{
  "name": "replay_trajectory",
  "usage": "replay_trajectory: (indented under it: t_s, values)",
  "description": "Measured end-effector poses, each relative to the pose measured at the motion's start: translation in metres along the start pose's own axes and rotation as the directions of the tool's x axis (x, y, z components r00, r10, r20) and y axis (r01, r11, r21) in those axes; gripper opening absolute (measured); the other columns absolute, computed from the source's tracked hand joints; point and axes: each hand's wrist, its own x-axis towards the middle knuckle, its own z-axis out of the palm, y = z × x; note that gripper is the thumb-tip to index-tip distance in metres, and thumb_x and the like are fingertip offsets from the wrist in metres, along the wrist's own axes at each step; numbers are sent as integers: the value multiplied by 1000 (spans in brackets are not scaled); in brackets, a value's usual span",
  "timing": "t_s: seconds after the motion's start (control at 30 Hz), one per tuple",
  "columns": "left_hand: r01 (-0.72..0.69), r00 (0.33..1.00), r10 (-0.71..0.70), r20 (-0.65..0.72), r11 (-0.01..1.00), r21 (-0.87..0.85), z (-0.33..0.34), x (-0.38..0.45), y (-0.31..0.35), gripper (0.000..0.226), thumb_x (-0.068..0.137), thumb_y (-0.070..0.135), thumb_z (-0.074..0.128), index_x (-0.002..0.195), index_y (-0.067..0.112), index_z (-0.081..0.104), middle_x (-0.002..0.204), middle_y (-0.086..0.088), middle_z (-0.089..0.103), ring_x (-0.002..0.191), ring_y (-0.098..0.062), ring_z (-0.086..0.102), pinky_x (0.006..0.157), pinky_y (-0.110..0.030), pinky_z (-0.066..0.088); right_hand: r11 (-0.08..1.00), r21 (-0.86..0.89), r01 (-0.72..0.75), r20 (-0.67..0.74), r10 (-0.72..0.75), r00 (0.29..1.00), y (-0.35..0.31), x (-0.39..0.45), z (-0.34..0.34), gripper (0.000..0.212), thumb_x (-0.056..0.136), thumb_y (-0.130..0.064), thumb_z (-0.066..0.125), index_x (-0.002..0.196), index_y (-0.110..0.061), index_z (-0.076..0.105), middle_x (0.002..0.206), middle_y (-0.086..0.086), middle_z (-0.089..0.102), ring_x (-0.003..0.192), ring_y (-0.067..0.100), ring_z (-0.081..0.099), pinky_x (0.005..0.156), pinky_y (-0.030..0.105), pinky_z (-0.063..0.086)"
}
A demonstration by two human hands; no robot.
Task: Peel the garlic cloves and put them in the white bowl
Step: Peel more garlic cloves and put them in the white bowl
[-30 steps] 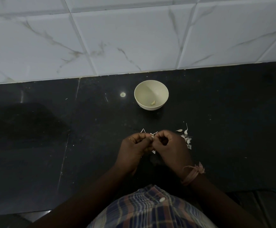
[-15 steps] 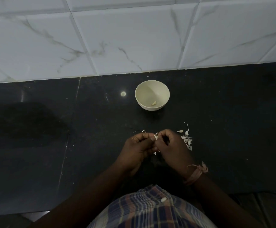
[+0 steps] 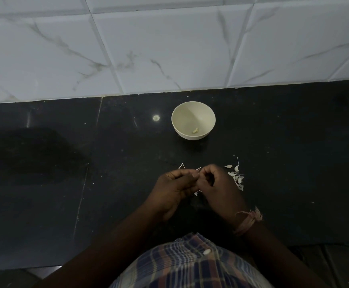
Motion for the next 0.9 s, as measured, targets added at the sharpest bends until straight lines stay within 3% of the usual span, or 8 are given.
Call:
replay_trajectory:
  t_s: [0.17,0.33,0.57,0.67,0.73,0.83,0.9]
  values:
    - [-4,1000,4,11,1000,8,0,1,-1,21,97,2,59,112,-3,72,114,-19,74,100,-21,73,83,-25,59,994,97,-46,-43,50,998,-1,1,3,7,93,-25,65,87,-22,65,82,-3,68,70,2,61,63,14,46]
    - [20,1000,-20,0,1000,-1,-3,3,-4,24,100,4,57,117,0,72,114,-17,74,94,-16,71,84,-25,58,973,204,-106,-86,125,988,0,4,4,7,93,-25,63,87,-23,65,79,-2,70,65,6,63,61,28,48]
    - [18,999,-21,-48,999,-49,-6,1,-5,23,98,-1,58,117,-3,70,101,-14,73,88,-15,70,84,-23,60,972,194,-131,-130,158,979,3,2,8,27,94,-33,42,74,-18,55,62,-6,54,60,13,51,61,36,41]
    - [-5,998,-1,-70,996,-85,-6,0,-6,24,96,-2,60,119,-6,67,104,-16,73,89,-16,71,80,-23,60,999,13,-53,-171,54,984,-3,-1,10,42,105,-34,48,67,-16,49,61,-3,52,58,4,49,57,23,37]
    - [-31,995,20,-98,994,-107,-8,0,-6,21,95,-2,61,114,-5,67,101,-15,73,87,-17,71,80,-24,60,999,-33,-25,-144,20,989,-3,-2,13,35,104,-34,51,74,-17,53,67,-4,55,64,1,52,56,20,35]
    - [-69,989,54,-136,992,-107,-12,0,-5,14,94,-1,63,106,-1,68,96,-14,74,83,-16,72,77,-24,60,1000,-8,-29,-81,28,996,2,-2,16,7,101,-19,55,98,-21,61,89,-11,64,82,-5,59,67,10,42]
    - [-80,987,64,-146,992,-101,-14,0,-6,12,95,-1,62,105,-1,68,96,-14,74,83,-17,72,78,-25,61,1000,5,-8,-66,8,998,3,-4,18,16,96,-9,55,97,-21,66,91,-12,68,84,-5,61,69,8,44]
